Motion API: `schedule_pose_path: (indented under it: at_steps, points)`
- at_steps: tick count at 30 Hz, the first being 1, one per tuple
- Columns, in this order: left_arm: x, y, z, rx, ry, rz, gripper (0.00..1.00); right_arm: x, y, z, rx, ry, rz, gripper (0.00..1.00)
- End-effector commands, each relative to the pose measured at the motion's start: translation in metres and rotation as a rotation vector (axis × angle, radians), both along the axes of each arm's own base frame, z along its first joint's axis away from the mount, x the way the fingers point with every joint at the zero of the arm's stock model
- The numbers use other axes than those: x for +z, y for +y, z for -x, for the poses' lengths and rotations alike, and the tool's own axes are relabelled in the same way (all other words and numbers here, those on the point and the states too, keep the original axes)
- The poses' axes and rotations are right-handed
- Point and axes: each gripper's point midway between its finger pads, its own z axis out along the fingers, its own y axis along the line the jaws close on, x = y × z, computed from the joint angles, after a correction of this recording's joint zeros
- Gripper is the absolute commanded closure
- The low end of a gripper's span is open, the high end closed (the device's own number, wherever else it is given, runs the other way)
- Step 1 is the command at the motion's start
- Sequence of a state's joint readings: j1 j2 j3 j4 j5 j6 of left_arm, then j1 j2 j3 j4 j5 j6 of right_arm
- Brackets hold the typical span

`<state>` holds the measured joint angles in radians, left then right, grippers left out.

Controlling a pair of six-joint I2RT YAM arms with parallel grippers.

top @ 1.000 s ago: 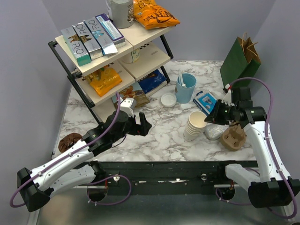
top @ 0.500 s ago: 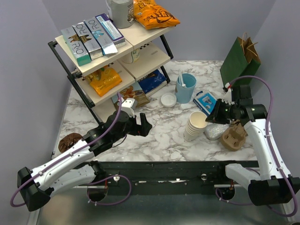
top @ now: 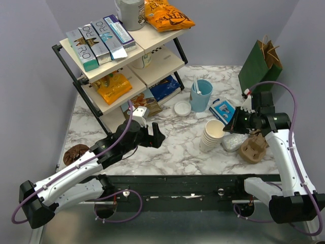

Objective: Pack the takeout coffee

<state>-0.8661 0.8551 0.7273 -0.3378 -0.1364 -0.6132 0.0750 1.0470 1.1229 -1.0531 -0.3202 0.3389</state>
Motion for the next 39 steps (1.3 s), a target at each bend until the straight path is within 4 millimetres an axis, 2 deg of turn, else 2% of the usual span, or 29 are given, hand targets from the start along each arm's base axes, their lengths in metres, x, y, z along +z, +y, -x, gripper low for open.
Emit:
schedule_pose_path:
  at_steps: [1, 5, 9, 10, 12, 13, 14, 16, 18, 22, 27, 33, 34, 36, 37, 39]
  points:
    - [0.0, -0.007, 0.003, -0.037, -0.003, 0.015, 0.01, 0.027, 0.008, 0.002, 0.02, -0.074, -0.043, 0.99]
    - [0.006, -0.014, 0.001, -0.056, -0.009, 0.041, 0.01, 0.032, 0.009, 0.001, 0.017, -0.098, -0.05, 0.99]
    - [0.022, -0.038, 0.0, -0.116, -0.015, 0.124, 0.01, 0.02, 0.012, 0.003, 0.024, -0.066, -0.069, 0.99]
    - [0.025, -0.048, -0.007, -0.111, -0.01, 0.154, 0.01, 0.018, 0.015, 0.004, 0.036, -0.057, -0.083, 0.99]
    - [0.04, -0.07, -0.002, -0.188, 0.022, 0.214, 0.01, 0.016, 0.016, 0.004, 0.04, -0.049, -0.088, 0.99]
    - [0.033, -0.084, -0.006, -0.209, 0.054, 0.219, 0.01, 0.018, 0.017, 0.004, 0.044, -0.056, -0.091, 0.99]
    - [0.041, -0.096, -0.003, -0.246, 0.084, 0.264, 0.01, 0.019, 0.017, 0.004, 0.045, -0.062, -0.092, 0.99]
    - [0.039, -0.117, -0.005, -0.3, 0.112, 0.303, 0.01, 0.021, 0.017, 0.003, 0.045, -0.067, -0.089, 0.99]
    - [0.045, -0.131, -0.004, -0.331, 0.142, 0.348, 0.01, 0.02, 0.017, 0.002, 0.047, -0.061, -0.091, 0.99]
    - [0.037, -0.154, -0.008, -0.354, 0.192, 0.371, 0.01, 0.016, 0.018, 0.003, 0.052, -0.053, -0.098, 0.99]
    - [0.036, -0.17, 0.0, -0.402, 0.227, 0.399, 0.01, 0.017, 0.019, 0.002, 0.059, -0.058, -0.097, 0.99]
    - [0.035, -0.178, -0.002, -0.391, 0.231, 0.376, 0.01, 0.017, 0.021, 0.003, 0.072, -0.067, -0.105, 0.99]
    - [0.028, -0.179, 0.0, -0.386, 0.247, 0.353, 0.01, 0.017, 0.021, 0.003, 0.074, -0.069, -0.108, 0.99]
    - [0.027, -0.182, -0.003, -0.369, 0.245, 0.335, 0.01, 0.019, 0.023, 0.003, 0.083, -0.076, -0.117, 0.99]
    - [0.018, -0.182, -0.003, -0.359, 0.266, 0.305, 0.01, 0.02, 0.024, 0.003, 0.087, -0.08, -0.121, 0.99]
    - [0.016, -0.183, -0.003, -0.35, 0.261, 0.277, 0.01, 0.023, 0.026, 0.003, 0.093, -0.089, -0.134, 0.99]
